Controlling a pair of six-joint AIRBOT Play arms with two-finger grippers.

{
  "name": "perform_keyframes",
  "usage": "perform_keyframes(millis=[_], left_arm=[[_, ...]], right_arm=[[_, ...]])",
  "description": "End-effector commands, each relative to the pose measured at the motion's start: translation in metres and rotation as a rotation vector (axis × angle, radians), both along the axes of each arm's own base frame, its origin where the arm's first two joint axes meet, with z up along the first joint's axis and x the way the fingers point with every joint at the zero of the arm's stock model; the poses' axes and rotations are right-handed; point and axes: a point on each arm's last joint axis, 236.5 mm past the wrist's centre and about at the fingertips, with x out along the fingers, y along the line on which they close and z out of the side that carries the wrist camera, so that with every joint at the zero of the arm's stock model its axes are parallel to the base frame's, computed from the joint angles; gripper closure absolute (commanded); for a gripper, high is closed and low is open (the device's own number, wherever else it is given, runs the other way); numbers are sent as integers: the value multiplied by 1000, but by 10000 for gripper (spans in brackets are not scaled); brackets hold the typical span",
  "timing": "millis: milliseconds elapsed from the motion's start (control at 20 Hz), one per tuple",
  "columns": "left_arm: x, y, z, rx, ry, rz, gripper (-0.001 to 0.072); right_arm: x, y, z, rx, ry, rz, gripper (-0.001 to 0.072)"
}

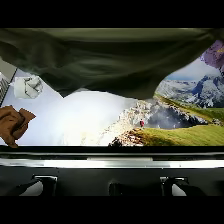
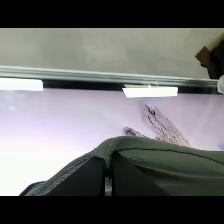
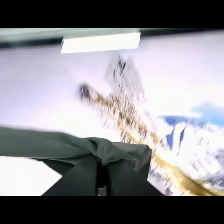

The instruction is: Fold the clothes and pants, and hang the long-sleeved shirts on hangers.

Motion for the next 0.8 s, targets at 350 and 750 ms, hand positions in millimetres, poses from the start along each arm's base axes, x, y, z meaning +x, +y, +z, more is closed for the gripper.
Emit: perform_keyframes(millis=[350,750], left_arm=[[-155,33,51,87,-151,312,691],[20,25,-154,7,398,52,690]], right_arm=[[-128,-42,72,2,-187,-301,688],[31,-62,-151,0,569,-250,687]])
